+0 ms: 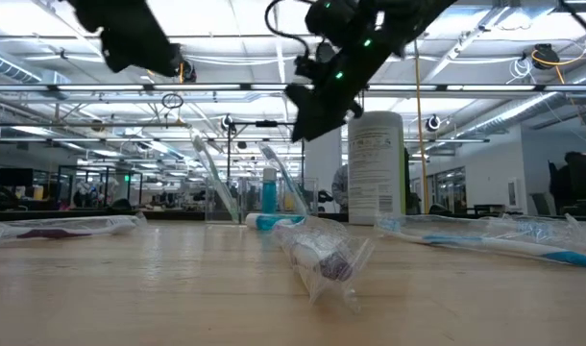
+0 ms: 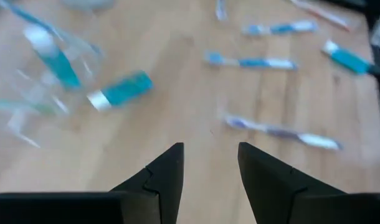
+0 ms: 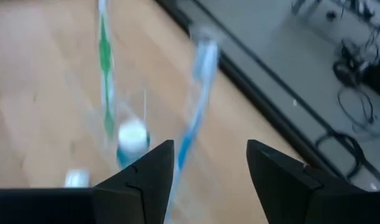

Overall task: Pick & Place toothbrushing station
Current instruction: Put the left purple toothbrush in the left compartment of the transparent organizer

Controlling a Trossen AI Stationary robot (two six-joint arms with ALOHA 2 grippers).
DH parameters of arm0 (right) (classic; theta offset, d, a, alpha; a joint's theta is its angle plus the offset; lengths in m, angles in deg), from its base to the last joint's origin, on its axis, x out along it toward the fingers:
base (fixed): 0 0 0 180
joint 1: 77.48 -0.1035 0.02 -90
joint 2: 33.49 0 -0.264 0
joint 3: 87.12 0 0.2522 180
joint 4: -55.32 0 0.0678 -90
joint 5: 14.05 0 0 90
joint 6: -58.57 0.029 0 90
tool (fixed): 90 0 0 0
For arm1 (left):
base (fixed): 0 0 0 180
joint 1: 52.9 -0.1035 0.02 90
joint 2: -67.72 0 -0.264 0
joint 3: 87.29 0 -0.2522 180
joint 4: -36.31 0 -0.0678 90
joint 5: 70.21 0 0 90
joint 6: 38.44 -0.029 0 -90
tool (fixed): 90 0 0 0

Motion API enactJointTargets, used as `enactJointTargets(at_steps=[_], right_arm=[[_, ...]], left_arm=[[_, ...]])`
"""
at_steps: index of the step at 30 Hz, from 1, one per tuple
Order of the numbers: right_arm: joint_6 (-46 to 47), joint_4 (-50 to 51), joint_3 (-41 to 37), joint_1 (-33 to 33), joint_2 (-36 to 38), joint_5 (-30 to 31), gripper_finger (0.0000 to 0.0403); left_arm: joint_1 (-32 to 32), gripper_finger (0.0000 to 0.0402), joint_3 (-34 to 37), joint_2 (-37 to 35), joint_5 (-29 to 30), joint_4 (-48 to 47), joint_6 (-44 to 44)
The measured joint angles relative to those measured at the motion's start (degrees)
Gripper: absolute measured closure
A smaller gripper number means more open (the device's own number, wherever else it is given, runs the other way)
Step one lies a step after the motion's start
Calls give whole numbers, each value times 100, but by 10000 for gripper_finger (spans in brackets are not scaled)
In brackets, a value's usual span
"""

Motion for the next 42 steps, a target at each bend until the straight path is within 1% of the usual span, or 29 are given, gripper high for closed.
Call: enactJointTargets(at_steps=[2,4,6,8,10,12,14,19,21,23,25,28,30,37,39,42], right_arm=[[148,598,0,-96,210,-4,209],[260,1131,-12,-203,415,-11,210],[391,1366,-137,-335,620,-9,210],[566,1349,-362,-484,824,-11,210],[749,1347,-677,-662,1023,-13,210],[917,1157,-1014,-853,1207,-23,210],[1022,958,-1425,-1030,1406,-35,210],[1033,-291,-2479,-1317,1724,-48,210],[764,-851,-2732,-1316,1826,-295,210],[613,-1206,-2918,-1254,1929,-553,210],[588,-1502,-2998,-1210,1979,-776,211],[583,-1739,-3017,-1205,2007,-831,211],[598,-1691,-3014,-1210,2005,-892,211],[676,-1659,-3018,-1218,2001,-917,211],[677,-1680,-3018,-1218,2001,-914,212],[677,-1678,-3018,-1218,1999,-911,213]], left_arm=[[172,243,2,81,-43,-129,318],[328,243,1,139,-43,-149,428],[451,243,0,203,3,-270,447],[524,243,0,273,254,-391,691],[526,243,0,382,612,-576,1136],[506,243,0,509,768,-873,1525],[485,243,2,645,746,-1202,1866],[326,243,2,1117,546,-1804,2622],[245,243,2,1342,523,-1884,2816],[137,243,2,1591,431,-1888,2955],[27,243,2,1835,258,-1839,3013],[-172,243,2,2225,-163,-1847,3000],[-304,243,2,2450,-420,-1863,2947],[-732,243,-4,2923,-677,-1823,2535],[-821,252,-9,2931,-831,-1817,2245],[-879,287,-13,2928,-901,-1782,2154]])
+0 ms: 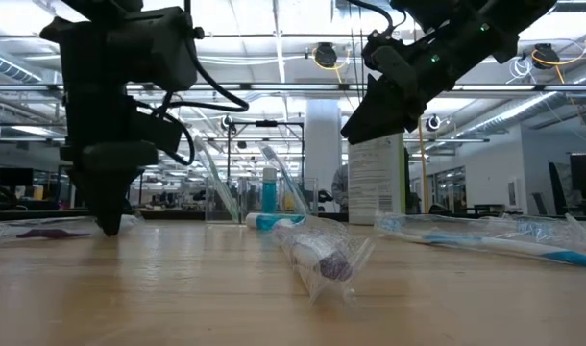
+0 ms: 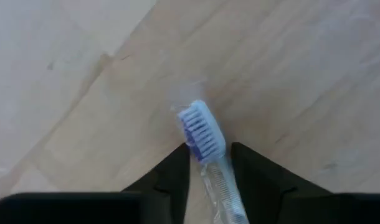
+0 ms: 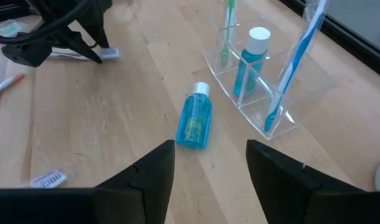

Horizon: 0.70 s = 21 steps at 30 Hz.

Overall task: Pick & Place toothbrushing station
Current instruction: Put the left purple toothbrush in the left compartment of the transparent organizer

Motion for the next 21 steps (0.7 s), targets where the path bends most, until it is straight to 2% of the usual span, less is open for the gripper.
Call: enactJointTargets(at_steps=[6,9,12,15,18,21], right_arm=[[0,-7,0,0,2,2,212],[0,-18,0,0,0,4,214],[0,-18,0,0,2,4,215],[0,-20,0,0,0,4,215],[0,-20,0,0,0,7,215],[2,-22,0,0,0,7,215]], left_arm=[[-20,383,13,-23,198,83,87],[35,389,-44,-80,362,130,31],[121,383,-223,-441,755,237,-60],[171,393,-413,-958,1445,289,-224],[182,395,-549,-1668,2576,728,-581],[165,385,-555,-2312,3787,1574,-1388]])
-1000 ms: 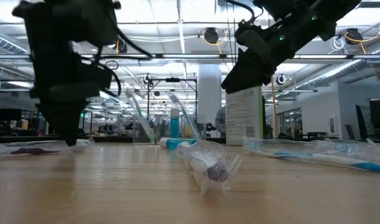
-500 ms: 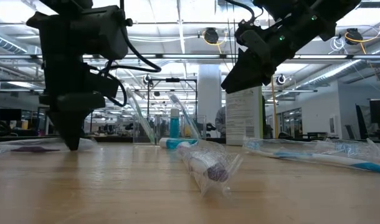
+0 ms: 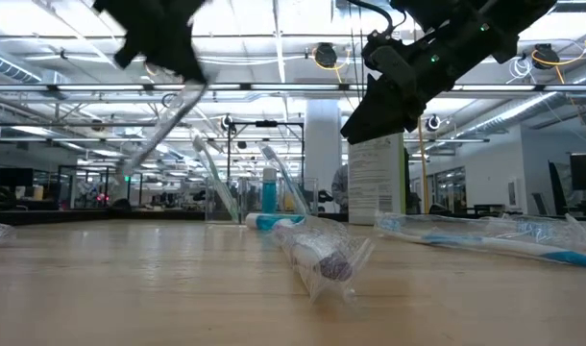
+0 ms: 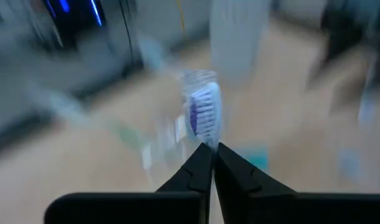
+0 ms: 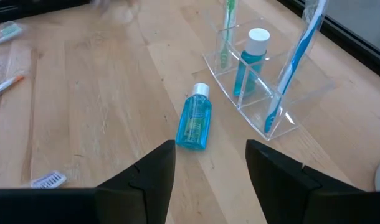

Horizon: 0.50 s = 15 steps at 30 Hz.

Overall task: Pick & Place toothbrushing station
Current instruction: Put the left purple toothbrush in the left compartment of the transparent organizer

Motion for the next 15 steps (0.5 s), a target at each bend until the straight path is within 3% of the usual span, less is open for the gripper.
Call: enactJointTargets(at_steps=[3,7,10,15], right_arm=[[-2,0,0,0,0,1,216],[-4,0,0,0,-2,3,216],[-44,0,0,0,-2,3,217],[-142,-2,0,0,-2,4,218]], left_arm=[[-22,389,-2,-545,680,808,-1037],[-148,397,110,-961,981,2031,-2362],[-360,395,406,-1058,877,3161,-3178],[-910,396,1394,-923,145,4905,-3884]])
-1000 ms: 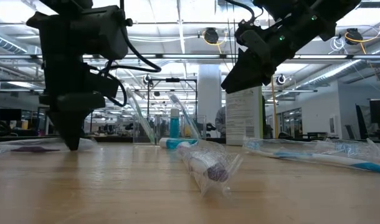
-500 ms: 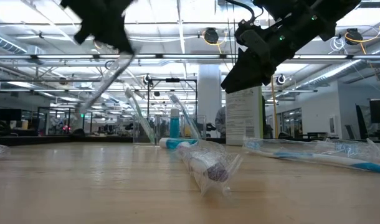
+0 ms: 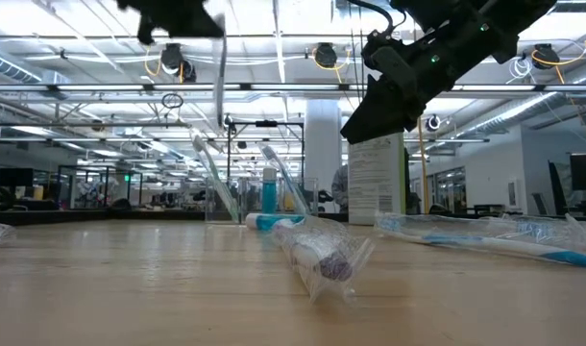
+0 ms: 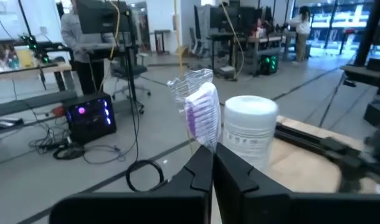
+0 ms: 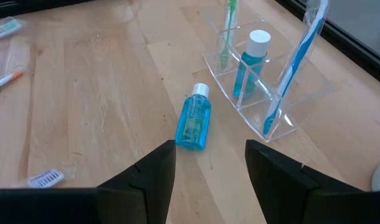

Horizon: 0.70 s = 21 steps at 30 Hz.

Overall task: Pick & Place toothbrushing station
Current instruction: Put the left purple toothbrush in the left compartment of the transparent organizer

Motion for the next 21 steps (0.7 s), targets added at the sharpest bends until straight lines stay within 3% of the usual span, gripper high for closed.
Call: enactJointTargets(at_steps=[4,7,10,21], right_arm=[[-10,2,0,0,0,0,218],[-11,2,0,0,0,0,218],[-12,1,0,6,0,0,218],[-75,0,2,13,0,0,219]], left_arm=[[-433,399,853,109,-230,1344,-113],[-683,396,1367,98,-839,2117,41],[-803,399,1750,104,-1117,2349,236],[-906,392,2360,100,-1125,2394,529]])
